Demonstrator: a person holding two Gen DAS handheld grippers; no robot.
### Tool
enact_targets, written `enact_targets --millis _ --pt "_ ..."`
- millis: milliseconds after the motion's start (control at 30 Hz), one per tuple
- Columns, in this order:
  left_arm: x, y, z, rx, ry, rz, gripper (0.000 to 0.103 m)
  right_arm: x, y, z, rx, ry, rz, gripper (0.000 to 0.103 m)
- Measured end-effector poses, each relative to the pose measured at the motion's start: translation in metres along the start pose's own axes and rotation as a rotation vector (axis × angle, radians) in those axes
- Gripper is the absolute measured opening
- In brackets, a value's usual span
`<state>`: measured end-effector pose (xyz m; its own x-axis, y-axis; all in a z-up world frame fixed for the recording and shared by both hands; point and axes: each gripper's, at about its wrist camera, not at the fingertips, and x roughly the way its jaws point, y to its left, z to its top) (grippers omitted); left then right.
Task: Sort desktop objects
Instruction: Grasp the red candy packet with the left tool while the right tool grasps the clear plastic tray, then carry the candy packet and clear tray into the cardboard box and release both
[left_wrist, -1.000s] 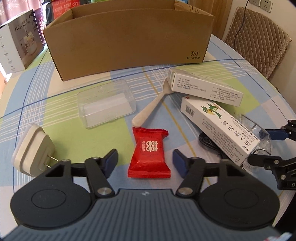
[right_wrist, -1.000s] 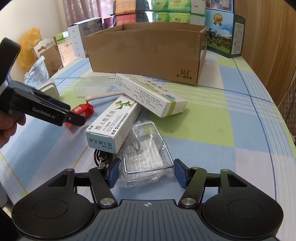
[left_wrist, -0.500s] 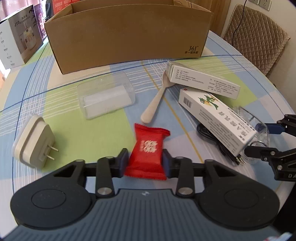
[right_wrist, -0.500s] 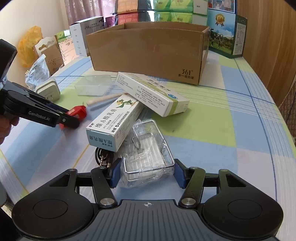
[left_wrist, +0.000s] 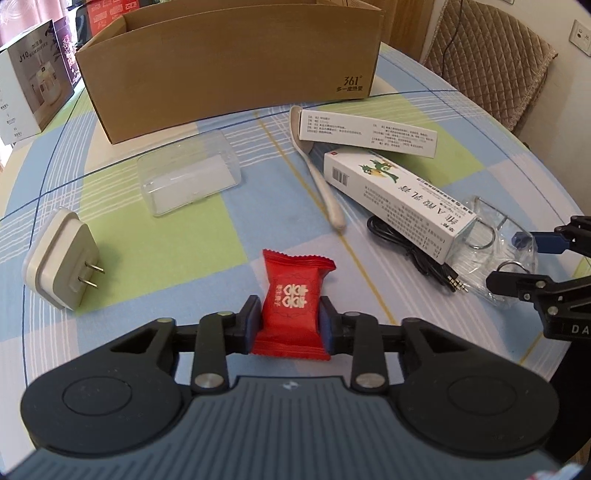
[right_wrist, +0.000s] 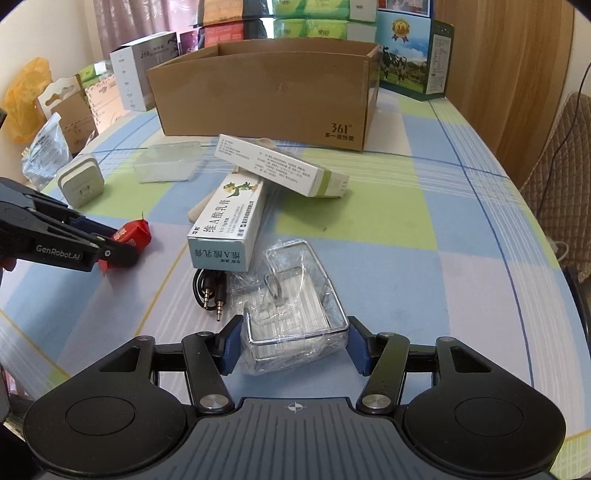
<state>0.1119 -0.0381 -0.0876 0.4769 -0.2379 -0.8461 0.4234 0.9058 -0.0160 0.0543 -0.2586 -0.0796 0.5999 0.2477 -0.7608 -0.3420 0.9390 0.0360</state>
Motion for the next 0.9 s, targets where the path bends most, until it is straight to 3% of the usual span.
enact_targets --millis 333,467,900 --pt "0.004 -0.007 0.002 0.026 0.000 0.011 0.033 0.004 0.003 -0.004 -0.021 0.010 -0.008 0.057" --pt "0.002 -0.010 0.004 0.032 0.009 0.016 0.023 0.002 0.004 -0.004 -0.019 -0.001 -0.020 0.055" --pt "-0.022 -0.019 0.011 -0.004 -0.016 0.016 0.022 -0.029 -0.004 0.000 0.083 -0.068 -0.083 0.054"
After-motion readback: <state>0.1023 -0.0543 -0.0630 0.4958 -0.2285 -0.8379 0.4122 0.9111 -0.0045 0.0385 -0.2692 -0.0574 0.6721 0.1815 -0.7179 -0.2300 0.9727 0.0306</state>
